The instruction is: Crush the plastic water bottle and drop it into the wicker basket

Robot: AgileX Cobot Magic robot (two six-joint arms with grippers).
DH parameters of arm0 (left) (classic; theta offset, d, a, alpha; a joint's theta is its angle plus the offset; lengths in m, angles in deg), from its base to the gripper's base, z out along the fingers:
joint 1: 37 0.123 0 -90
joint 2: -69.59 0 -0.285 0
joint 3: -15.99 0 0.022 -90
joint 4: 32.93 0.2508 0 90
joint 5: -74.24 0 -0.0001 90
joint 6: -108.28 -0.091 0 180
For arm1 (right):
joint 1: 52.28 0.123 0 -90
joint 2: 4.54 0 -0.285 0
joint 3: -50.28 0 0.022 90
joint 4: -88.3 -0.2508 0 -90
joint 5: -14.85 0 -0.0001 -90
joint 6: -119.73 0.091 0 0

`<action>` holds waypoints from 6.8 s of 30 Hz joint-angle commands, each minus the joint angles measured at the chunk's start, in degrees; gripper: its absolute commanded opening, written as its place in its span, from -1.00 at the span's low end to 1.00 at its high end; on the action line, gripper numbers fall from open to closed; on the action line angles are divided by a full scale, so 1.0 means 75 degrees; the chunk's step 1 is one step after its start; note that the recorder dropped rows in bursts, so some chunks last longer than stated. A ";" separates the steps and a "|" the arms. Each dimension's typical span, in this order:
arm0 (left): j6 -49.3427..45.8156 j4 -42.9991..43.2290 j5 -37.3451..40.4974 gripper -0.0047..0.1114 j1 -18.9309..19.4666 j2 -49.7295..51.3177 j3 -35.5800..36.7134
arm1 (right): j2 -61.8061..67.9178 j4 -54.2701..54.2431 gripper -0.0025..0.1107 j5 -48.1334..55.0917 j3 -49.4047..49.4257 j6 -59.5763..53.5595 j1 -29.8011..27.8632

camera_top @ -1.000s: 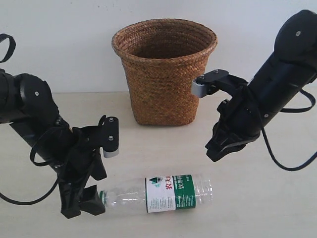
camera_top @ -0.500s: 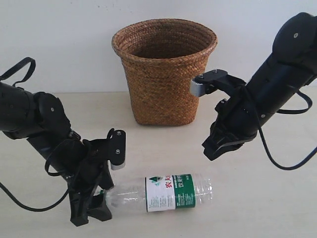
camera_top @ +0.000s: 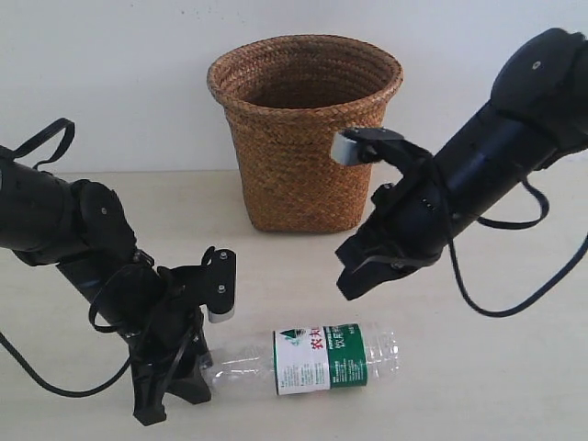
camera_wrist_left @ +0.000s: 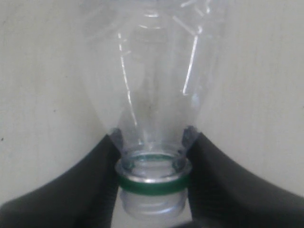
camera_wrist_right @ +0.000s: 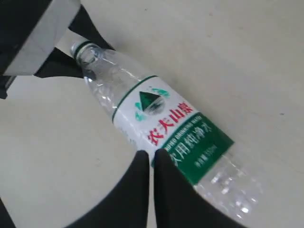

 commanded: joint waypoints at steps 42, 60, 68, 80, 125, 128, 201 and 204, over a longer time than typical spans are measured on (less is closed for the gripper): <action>0.0603 0.0056 0.0352 -0.85 -0.0036 0.0006 -0.0027 | 0.3559 0.3229 -0.96 0.1090 -0.2270 0.3639 0.0776; 0.0634 0.0084 0.0294 -0.85 -0.0036 0.0006 -0.0027 | 0.2881 0.0469 -0.96 0.0397 -0.2322 0.2024 0.1543; 0.0704 0.0084 0.0294 -0.85 -0.0036 0.0006 -0.0027 | 0.3660 0.0596 -0.96 0.0422 -0.2322 0.2080 0.1543; 0.0777 0.0145 0.0292 -0.85 -0.0036 0.0006 -0.0027 | 0.4692 0.1171 -0.96 0.0641 -0.2322 0.2388 0.1198; 0.0915 0.0484 0.0291 -0.85 -0.0036 0.0236 -0.0027 | 0.5211 0.2644 -0.96 0.2301 -0.4532 0.2132 0.0960; 0.0915 0.0484 0.0291 -0.85 -0.0036 0.0236 -0.0027 | 0.4644 0.2253 -0.96 0.2301 -0.4532 0.2132 0.0960; 0.1106 0.1108 0.1798 -0.85 -0.0036 -0.3598 -0.0256 | -0.2207 0.4374 -0.96 -0.0439 0.1300 0.4042 -0.1066; 0.1126 0.1108 0.1798 -0.85 -0.0036 -0.3566 -0.0623 | -0.2207 0.4237 -0.96 -0.1182 0.2005 0.3873 -0.1194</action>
